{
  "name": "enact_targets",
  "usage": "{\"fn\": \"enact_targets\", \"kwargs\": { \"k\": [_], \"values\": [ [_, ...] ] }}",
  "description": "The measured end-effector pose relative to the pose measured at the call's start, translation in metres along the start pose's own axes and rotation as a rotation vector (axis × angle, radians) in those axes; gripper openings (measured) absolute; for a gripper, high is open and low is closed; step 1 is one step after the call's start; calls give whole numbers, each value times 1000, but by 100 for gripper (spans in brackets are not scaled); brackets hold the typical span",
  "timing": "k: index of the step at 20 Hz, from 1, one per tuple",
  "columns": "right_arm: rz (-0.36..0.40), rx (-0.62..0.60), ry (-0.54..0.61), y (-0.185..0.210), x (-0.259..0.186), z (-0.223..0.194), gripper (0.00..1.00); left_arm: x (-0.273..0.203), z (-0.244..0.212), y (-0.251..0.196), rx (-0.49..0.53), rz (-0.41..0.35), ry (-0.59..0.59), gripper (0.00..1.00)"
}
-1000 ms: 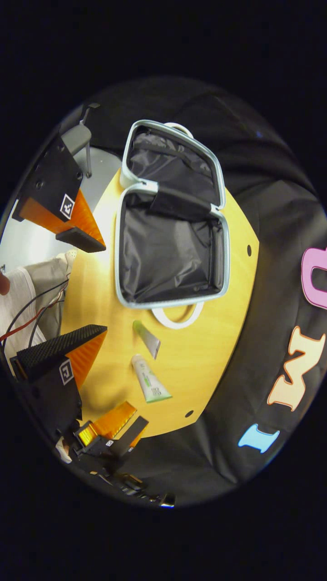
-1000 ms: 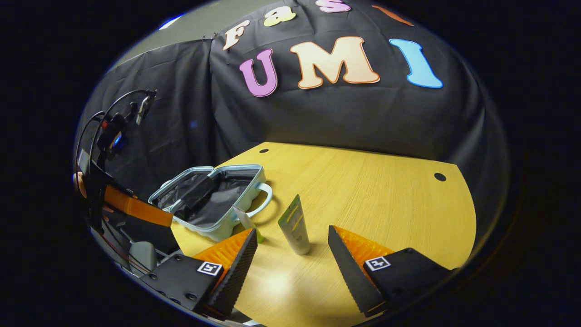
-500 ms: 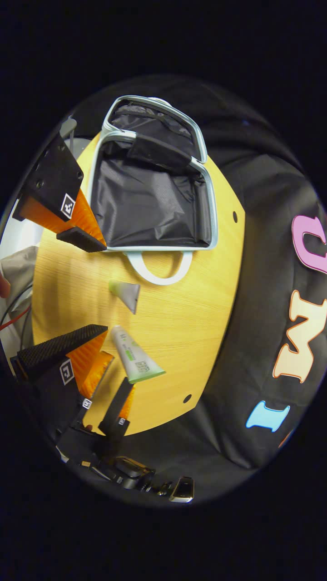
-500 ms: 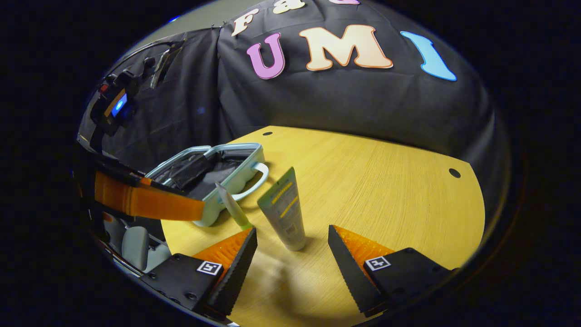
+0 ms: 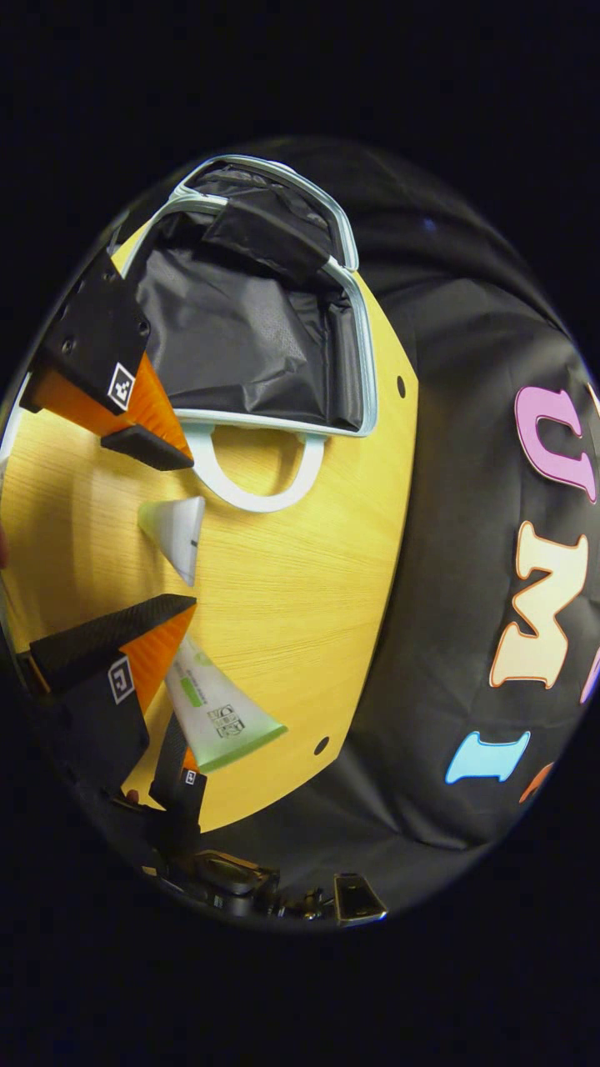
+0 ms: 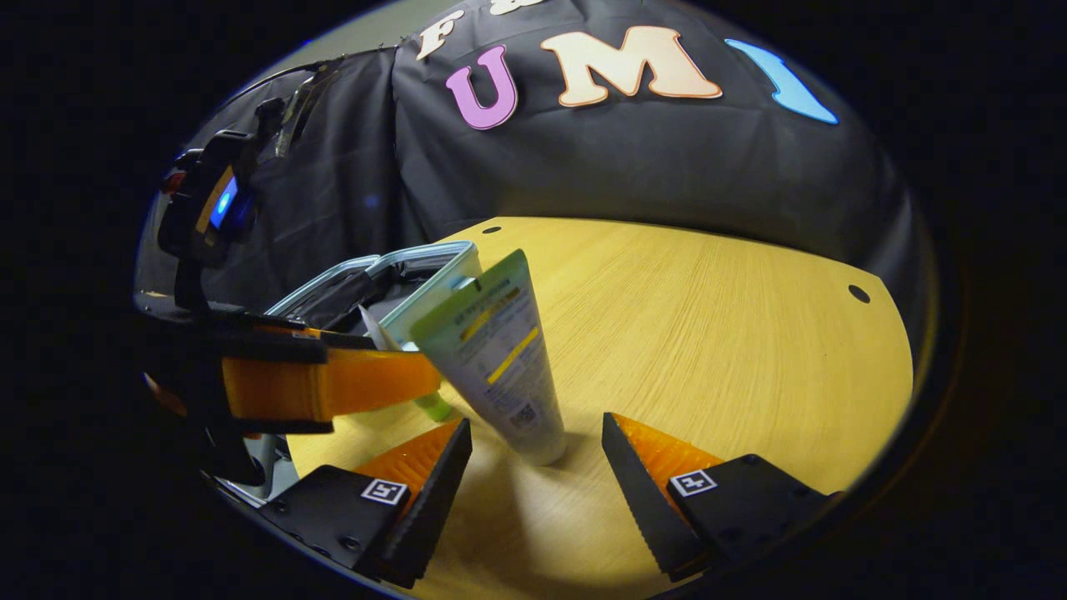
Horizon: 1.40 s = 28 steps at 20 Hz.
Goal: First open the suitcase, pack the skin care products into it, and then close the suitcase.
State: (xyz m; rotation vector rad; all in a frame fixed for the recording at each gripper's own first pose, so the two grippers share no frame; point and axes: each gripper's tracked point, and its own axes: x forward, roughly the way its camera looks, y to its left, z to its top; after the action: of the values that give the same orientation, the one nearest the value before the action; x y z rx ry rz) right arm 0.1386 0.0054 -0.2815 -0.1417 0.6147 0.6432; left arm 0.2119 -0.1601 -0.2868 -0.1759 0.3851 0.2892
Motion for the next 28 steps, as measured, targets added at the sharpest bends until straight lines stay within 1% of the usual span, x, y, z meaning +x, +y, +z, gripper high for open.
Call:
{"fn": "enact_targets", "kwargs": {
  "k": [3, 4, 5, 6, 7, 8, 9, 10, 11, 13, 14, 15, 17, 18, 19, 20, 21, 22, 23, 24, 26, 27, 28],
  "values": [
    [7, 6, 7, 0, 10, -5, 98, 13, 0, -4, -4, 16, -1, 89],
    [11, 10, 12, -1, 13, -5, 98, 18, -2, -2, -2, 24, 8, 87],
    [15, 13, 15, -1, 15, -7, 94, 22, -5, -3, -1, 24, 17, 84],
    [19, 16, 17, -1, 17, -7, 100, 26, -8, -3, 0, 30, 30, 70],
    [24, 20, 19, -1, 18, -8, 98, 28, -10, -1, 7, 37, 45, 54],
    [30, 26, 22, -1, 20, -8, 98, 25, -11, -4, 9, 26, 51, 37],
    [38, 31, 25, 0, 23, -9, 98, 31, -7, -6, 10, 20, 38, 36],
    [47, 35, 21, 2, 25, -7, 98, 33, -8, -8, 4, 8, 39, 30],
    [51, 34, 13, 4, 28, -4, 98, 32, -9, -10, -7, -1, 50, 32],
    [41, 26, 2, 1, 32, -1, 96, 28, -8, -11, -17, -9, 56, 30],
    [33, 25, 2, 0, 35, 1, 84, 27, -7, -11, -15, -7, 62, 30],
    [37, 31, 7, 1, 33, 0, 77, 23, -6, -11, -13, -5, 72, 29],
    [29, 17, 2, 4, 36, 3, 55, 16, 0, -11, -14, -4, 76, 30],
    [29, 12, 6, 5, 38, 4, 50, 13, 2, -10, -21, -7, 79, 30],
    [33, 17, 11, 5, 36, 4, 48, 8, 8, -10, -38, -9, 66, 29],
    [37, 25, 23, 6, 35, 4, 49, 3, 14, -8, -51, -16, 60, 30],
    [35, 32, 29, 6, 36, 2, 44, -5, 20, -4, -59, -11, 61, 29],
    [33, 36, 35, 7, 36, 4, 47, -11, 28, 5, -61, 1, 57, 29],
    [31, 35, 43, 8, 36, 3, 44, -17, 37, 14, -69, 18, 43, 30],
    [26, 31, 50, 7, 35, 2, 47, -24, 45, 27, -83, 31, 32, 29],
    [15, 26, 68, 6, 33, 2, 41, -33, 60, 50, -127, 40, 16, 29],
    [12, 27, 74, 7, 31, 2, 45, -37, 62, 67, -139, 59, 31, 30],
    [6, 24, 77, 8, 30, 3, 45, -39, 61, 87, -139, 80, 52, 29]
  ]
}}
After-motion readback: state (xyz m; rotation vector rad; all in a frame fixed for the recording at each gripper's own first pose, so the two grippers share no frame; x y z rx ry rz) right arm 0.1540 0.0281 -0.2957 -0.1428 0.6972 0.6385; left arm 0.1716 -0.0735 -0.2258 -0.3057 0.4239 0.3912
